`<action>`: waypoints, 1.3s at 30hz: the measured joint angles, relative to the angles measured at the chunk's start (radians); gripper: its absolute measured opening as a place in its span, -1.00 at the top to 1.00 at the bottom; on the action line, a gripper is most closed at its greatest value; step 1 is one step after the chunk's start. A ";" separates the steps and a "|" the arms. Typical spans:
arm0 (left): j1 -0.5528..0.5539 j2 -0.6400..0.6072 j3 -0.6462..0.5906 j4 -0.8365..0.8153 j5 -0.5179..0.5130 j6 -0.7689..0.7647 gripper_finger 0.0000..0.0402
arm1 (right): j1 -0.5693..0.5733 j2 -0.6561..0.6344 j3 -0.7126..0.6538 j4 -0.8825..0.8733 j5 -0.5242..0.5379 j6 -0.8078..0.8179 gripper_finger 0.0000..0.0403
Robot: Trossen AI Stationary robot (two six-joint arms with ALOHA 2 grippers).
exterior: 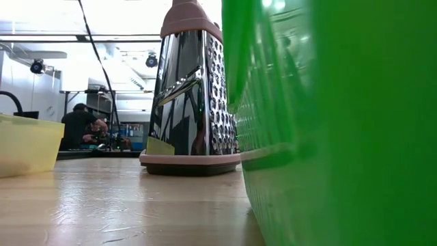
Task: Pick & Place Food Item
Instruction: Put the black food coloring bottle into the transparent bin
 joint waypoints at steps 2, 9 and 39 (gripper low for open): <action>0.004 0.004 0.002 -0.009 0.013 -0.003 0.20 | 0.003 0.000 -0.002 0.000 0.010 0.004 0.33; 0.010 -0.012 0.000 -0.042 0.019 -0.005 0.43 | 0.005 0.000 -0.002 -0.007 0.002 0.004 0.33; 0.022 -0.226 -0.001 -0.798 -0.175 -0.015 0.47 | 0.127 -0.040 0.032 -0.110 0.547 -0.172 -0.25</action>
